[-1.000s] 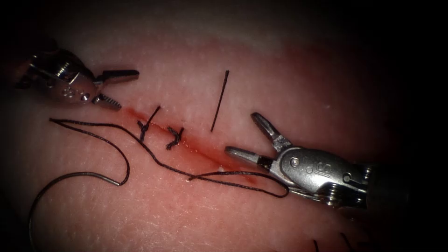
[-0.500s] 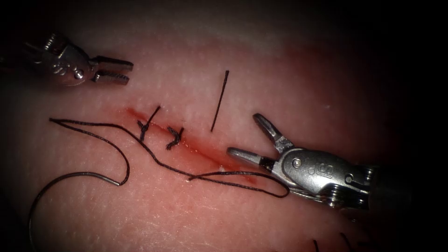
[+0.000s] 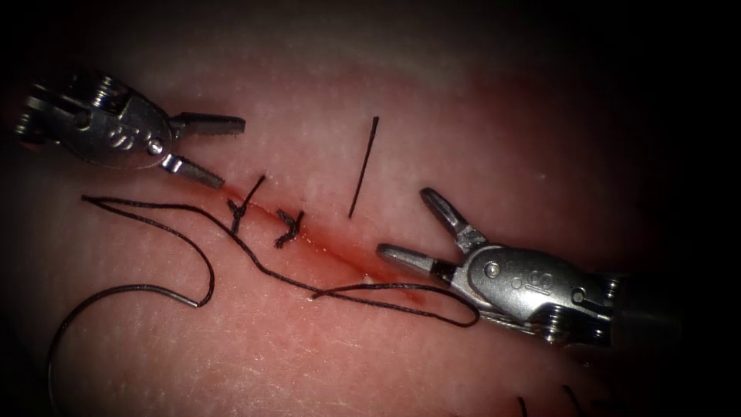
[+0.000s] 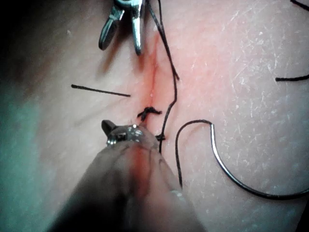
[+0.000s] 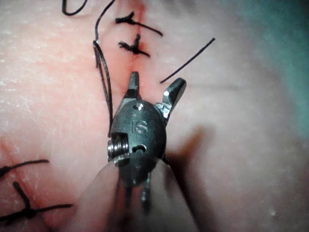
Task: Wound Closure
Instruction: Grab the suture with the left gripper
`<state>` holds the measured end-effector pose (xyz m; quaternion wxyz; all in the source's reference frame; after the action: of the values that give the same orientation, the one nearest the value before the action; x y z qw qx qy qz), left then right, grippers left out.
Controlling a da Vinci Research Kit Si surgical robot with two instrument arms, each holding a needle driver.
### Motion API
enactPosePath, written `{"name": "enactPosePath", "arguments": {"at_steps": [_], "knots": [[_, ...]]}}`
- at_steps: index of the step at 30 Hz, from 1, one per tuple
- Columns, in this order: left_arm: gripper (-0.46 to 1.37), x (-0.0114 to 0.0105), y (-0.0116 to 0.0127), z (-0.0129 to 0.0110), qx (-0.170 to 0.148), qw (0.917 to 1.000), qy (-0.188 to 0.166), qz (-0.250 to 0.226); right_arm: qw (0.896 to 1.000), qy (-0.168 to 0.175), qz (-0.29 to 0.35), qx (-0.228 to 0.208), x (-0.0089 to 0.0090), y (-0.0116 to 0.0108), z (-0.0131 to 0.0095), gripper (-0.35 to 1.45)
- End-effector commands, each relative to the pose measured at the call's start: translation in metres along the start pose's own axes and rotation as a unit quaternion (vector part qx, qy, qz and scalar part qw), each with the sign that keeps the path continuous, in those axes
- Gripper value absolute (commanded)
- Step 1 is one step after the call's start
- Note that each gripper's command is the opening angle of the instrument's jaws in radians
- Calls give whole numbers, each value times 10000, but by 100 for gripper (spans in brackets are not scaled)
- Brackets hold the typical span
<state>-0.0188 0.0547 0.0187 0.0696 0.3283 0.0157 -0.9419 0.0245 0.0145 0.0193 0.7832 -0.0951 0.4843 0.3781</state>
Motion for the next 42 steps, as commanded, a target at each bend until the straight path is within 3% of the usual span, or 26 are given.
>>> {"name": "enactPosePath", "arguments": {"at_steps": [1, 12, 20, 33, 36, 38, 40, 42], "knots": [[51, 1, 4, 1, -104, 9999, 45, -1, 10000, 3, -2, 10, -1, 0, 0, 97], [50, 13, 29, 16, -393, 9992, -11, -22, 10000, 3, -6, -9, -2, 0, 1, 98], [65, 6, 43, 33, -497, 9987, -89, 45, 10000, 4, -6, -9, -2, 0, 0, 97], [66, 1, 52, 61, -621, 9979, -188, 70, 10000, 4, -6, -10, -2, -1, 0, 98], [57, -1, 51, 71, -603, 9980, -180, 81, 10000, 7, -6, -8, -2, -2, 0, 98], [32, -3, 51, 75, -594, 9980, -177, 89, 10000, 10, -7, -9, -3, -2, -1, 98], [-35, -6, 50, 74, -602, 9980, -167, 71, 10000, 13, -9, -8, -3, -3, -1, 98], [-35, -8, 48, 70, -622, 9979, -159, 16, 10000, 1, -10, -4, -4, -3, -2, 98]]}}
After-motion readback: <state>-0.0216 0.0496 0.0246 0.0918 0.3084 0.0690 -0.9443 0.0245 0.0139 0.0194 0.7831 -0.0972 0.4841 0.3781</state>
